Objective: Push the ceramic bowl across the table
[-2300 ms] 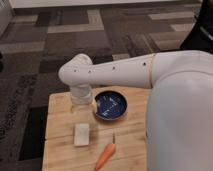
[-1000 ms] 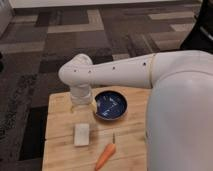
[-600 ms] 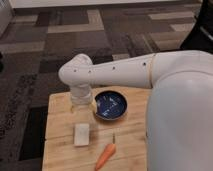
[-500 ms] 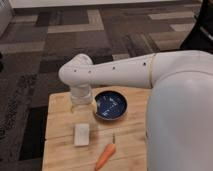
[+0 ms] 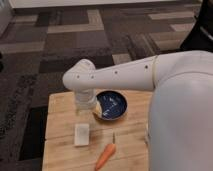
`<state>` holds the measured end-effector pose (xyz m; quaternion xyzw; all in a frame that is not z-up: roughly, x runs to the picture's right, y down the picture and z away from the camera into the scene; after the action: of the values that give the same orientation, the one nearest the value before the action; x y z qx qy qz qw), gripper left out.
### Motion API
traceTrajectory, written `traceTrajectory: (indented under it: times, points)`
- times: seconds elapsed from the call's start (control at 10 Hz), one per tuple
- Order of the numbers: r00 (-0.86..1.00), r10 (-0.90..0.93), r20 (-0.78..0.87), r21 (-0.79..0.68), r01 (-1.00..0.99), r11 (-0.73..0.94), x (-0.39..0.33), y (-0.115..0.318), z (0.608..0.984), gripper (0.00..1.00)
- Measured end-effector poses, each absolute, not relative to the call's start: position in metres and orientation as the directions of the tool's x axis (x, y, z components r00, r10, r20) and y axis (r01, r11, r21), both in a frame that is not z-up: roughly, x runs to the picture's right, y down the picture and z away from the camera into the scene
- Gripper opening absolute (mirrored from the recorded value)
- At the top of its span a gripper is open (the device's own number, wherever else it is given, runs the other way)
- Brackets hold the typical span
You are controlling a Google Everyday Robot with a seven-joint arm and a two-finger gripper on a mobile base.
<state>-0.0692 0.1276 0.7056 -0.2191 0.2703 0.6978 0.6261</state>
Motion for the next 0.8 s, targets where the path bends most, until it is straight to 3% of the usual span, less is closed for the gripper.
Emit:
traceTrajectory:
  times: [0.3,0.8]
  points:
    - [-0.173,0.759,-0.627,0.107,-0.985,-0.136,-0.039,0.15,0.705,0.65]
    - [-0.067,0.761,-0.645,0.008,-0.997,-0.081,-0.014,0.186,0.721,0.65]
